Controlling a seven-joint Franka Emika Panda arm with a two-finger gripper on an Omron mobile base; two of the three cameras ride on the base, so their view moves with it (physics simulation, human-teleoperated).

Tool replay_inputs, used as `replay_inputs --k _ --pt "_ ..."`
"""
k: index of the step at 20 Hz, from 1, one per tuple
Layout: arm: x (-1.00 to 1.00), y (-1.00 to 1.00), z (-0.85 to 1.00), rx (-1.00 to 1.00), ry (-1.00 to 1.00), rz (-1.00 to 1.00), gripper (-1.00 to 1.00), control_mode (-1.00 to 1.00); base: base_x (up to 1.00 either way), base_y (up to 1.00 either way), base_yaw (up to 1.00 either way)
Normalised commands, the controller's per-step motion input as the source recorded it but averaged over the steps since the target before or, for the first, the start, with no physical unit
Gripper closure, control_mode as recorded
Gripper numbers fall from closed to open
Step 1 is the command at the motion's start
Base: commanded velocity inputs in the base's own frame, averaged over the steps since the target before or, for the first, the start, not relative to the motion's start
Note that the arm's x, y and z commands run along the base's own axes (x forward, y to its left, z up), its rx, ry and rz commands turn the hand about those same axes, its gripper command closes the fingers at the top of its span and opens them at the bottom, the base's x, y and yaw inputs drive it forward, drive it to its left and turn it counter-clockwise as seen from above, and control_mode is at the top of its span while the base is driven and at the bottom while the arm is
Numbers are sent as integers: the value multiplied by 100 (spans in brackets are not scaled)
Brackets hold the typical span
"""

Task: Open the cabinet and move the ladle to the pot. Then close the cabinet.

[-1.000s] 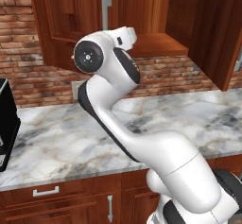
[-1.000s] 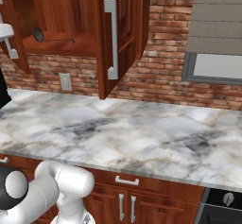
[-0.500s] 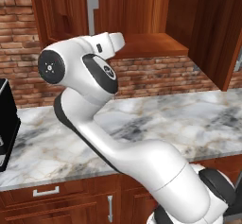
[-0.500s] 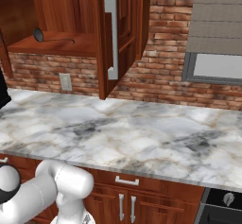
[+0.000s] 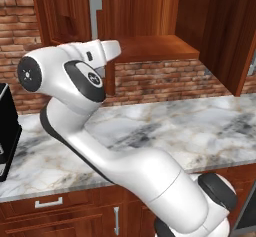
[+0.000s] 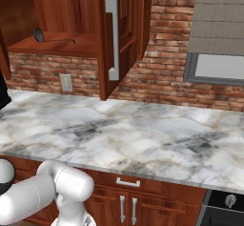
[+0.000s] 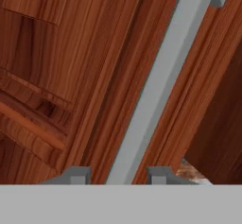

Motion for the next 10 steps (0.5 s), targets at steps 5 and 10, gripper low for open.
replay_inputs --k 5,10 --pt "-29 0 -1 0 -10 -1 -100 -100 0 0 0" --pt "-81 0 13 0 -20 0 -100 -100 0 0 0"
